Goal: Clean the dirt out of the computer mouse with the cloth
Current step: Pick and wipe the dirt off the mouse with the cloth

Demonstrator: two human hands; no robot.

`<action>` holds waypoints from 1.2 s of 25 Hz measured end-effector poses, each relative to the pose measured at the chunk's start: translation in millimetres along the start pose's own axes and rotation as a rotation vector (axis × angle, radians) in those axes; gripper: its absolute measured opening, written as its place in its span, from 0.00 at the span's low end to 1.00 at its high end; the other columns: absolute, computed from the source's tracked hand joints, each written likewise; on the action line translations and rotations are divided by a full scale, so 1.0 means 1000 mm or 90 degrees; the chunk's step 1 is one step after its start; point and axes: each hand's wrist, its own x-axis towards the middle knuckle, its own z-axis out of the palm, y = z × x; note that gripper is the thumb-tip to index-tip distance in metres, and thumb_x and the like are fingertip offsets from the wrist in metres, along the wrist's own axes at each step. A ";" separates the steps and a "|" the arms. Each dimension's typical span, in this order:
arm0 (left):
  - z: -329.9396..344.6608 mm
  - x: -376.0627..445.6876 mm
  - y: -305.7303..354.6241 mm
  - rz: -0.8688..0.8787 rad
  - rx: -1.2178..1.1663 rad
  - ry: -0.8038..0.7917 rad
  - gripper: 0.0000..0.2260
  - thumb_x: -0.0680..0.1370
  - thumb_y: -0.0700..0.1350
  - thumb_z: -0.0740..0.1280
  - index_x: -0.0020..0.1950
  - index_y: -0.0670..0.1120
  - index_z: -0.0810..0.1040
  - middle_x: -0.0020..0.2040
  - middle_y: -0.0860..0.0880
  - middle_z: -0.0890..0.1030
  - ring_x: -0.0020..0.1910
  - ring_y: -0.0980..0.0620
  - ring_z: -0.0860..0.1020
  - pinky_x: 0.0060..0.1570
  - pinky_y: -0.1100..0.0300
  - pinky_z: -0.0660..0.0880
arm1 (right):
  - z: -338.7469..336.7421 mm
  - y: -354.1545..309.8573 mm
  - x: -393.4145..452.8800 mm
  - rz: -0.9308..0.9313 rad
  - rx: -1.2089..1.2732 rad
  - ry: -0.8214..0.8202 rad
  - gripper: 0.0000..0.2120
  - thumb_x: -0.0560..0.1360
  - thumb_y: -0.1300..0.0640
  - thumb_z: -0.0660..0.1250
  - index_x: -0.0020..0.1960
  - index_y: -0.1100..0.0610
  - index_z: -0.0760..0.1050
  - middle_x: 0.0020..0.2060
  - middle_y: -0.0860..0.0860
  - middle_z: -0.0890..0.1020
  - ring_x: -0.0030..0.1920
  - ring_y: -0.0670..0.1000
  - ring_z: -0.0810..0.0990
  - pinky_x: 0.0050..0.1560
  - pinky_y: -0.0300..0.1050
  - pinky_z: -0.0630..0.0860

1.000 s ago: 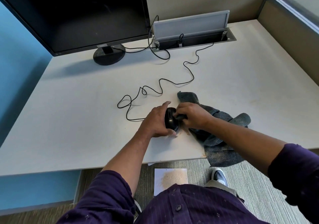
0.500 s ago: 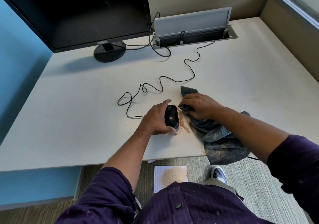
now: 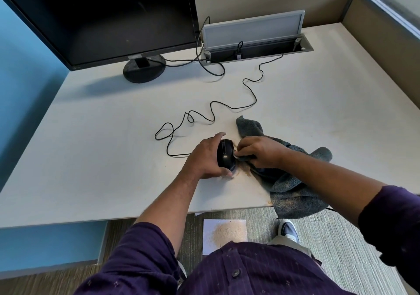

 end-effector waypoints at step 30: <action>-0.001 -0.001 0.000 -0.008 -0.007 -0.008 0.58 0.60 0.59 0.85 0.83 0.58 0.56 0.76 0.51 0.73 0.74 0.47 0.69 0.65 0.54 0.69 | 0.003 -0.015 0.010 -0.014 0.008 0.078 0.16 0.67 0.69 0.73 0.53 0.58 0.85 0.49 0.55 0.84 0.48 0.60 0.82 0.45 0.53 0.80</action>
